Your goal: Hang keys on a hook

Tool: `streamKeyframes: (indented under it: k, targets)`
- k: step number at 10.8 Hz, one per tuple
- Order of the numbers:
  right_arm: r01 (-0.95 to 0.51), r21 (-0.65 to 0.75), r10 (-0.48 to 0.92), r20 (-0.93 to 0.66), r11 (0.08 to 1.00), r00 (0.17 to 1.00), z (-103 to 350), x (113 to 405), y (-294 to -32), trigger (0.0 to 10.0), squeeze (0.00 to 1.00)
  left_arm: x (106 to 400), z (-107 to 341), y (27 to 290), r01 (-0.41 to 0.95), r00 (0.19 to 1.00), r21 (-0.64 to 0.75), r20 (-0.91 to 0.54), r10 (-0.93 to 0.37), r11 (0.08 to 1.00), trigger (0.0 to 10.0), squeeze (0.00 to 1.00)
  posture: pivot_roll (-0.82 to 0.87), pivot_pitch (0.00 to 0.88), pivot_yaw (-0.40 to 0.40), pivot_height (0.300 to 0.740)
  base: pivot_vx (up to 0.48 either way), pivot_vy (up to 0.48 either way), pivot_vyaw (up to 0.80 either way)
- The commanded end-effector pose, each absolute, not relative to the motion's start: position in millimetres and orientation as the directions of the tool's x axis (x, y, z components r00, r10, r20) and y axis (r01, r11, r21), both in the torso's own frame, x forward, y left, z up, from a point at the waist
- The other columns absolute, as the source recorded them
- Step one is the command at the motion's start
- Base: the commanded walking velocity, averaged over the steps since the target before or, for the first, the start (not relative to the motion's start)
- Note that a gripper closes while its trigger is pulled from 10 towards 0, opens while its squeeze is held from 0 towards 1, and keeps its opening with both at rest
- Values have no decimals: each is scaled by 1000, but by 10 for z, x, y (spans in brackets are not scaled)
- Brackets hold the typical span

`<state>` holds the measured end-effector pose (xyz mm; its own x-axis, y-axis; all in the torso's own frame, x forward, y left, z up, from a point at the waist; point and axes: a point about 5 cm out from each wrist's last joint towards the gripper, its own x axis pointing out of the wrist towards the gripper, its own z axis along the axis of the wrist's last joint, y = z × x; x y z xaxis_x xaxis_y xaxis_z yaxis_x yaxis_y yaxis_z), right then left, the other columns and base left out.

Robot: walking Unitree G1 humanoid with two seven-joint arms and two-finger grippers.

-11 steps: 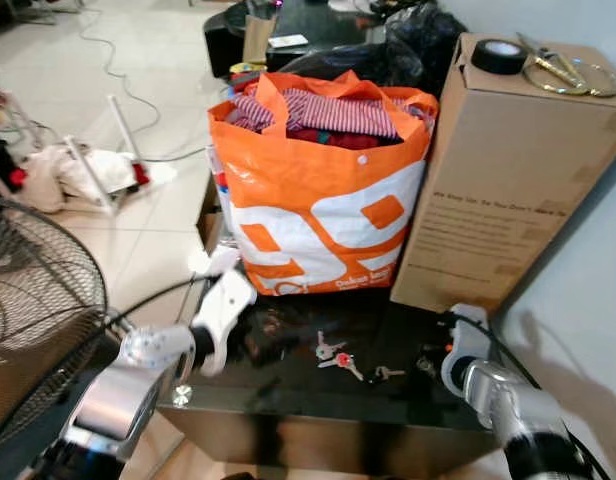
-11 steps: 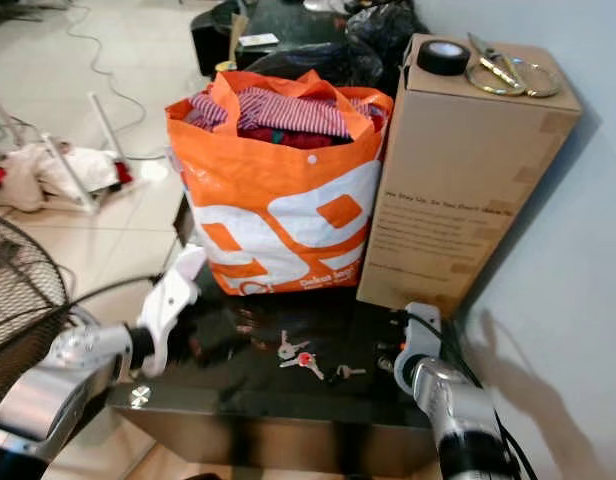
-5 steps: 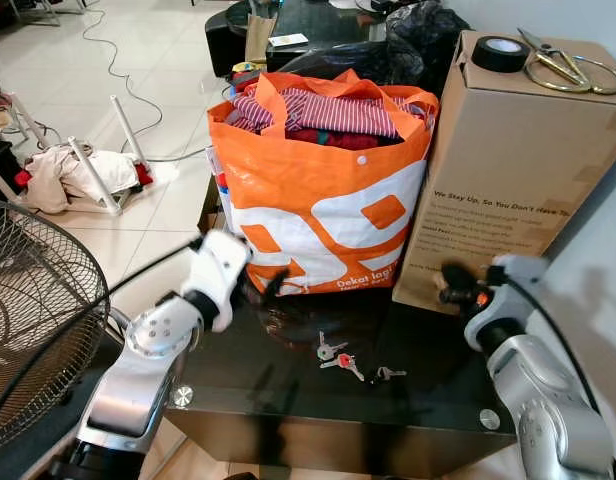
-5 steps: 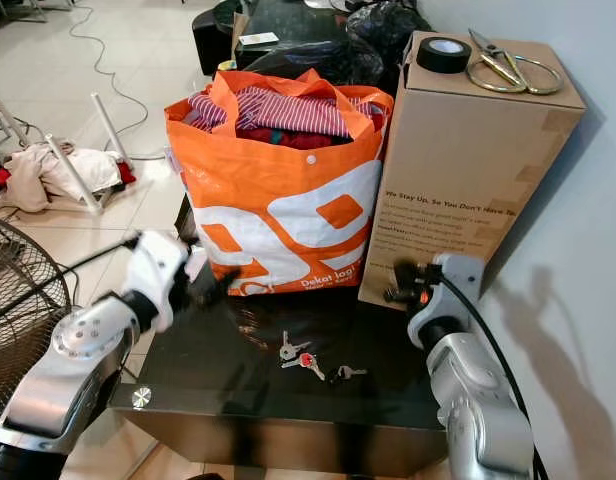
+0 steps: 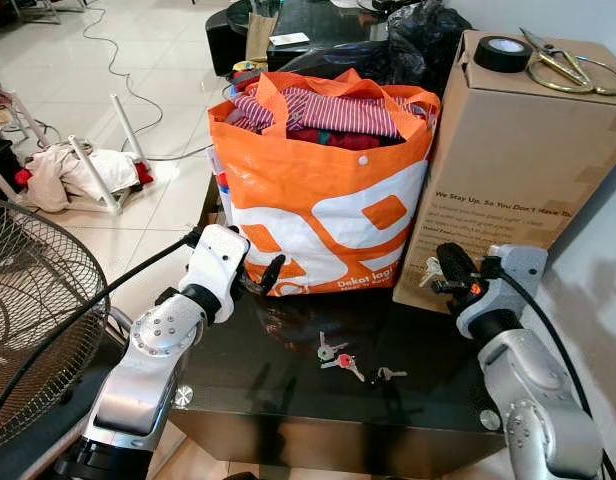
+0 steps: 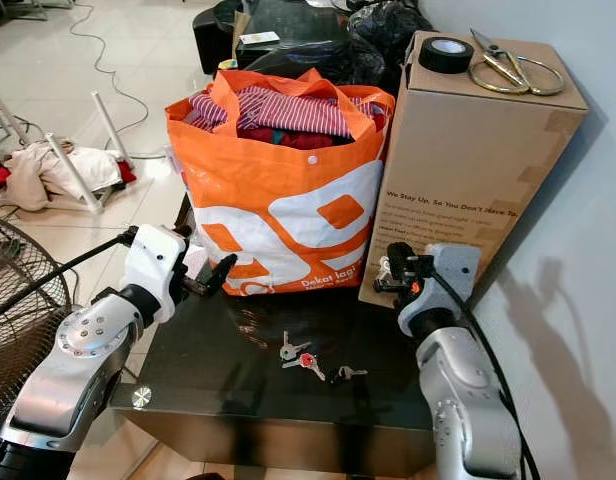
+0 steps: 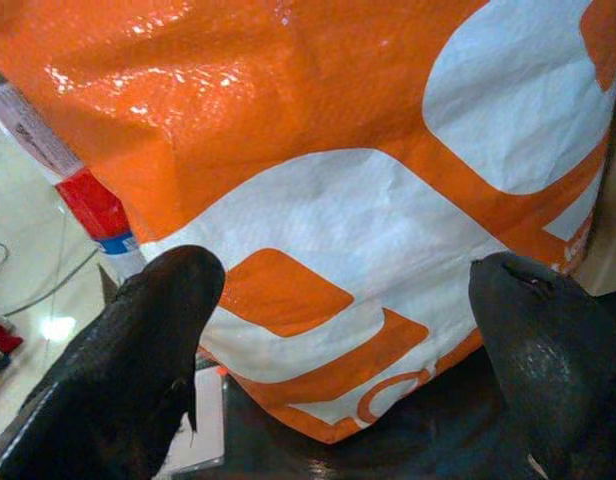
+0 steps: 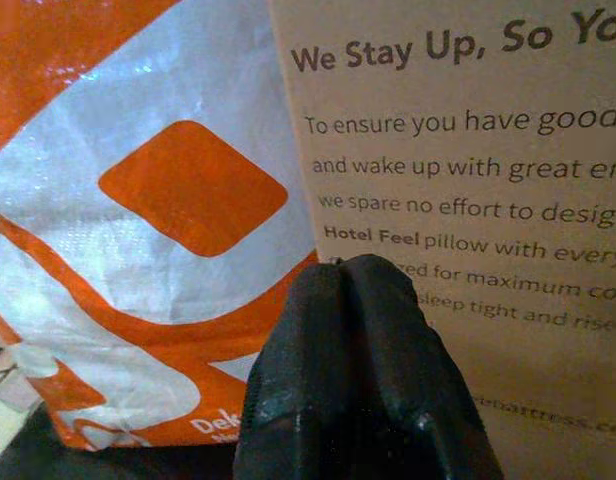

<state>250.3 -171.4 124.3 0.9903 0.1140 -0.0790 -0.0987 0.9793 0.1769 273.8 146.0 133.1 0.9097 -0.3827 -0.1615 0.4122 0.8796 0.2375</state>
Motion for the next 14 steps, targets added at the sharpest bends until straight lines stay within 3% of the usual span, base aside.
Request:
streamKeyframes:
  k: [1, 14]
  targets:
    - [-102, 159, 109, -40, 982, 993, 1317, 2531, -1663, 10000, 0, 2736, 1371, 1504, 382, 923, 254, -143, -356, 888, 10000, 0, -39, 0, 31, 740, 0, 0, 0]
    - [-17, 108, 27, -87, 994, 996, 1290, 2608, -1702, 10000, 0, 2664, 1297, 1604, 311, 947, 236, -160, -279, 921, 10000, 0, -26, 0, -11, 740, -19, 0, 0]
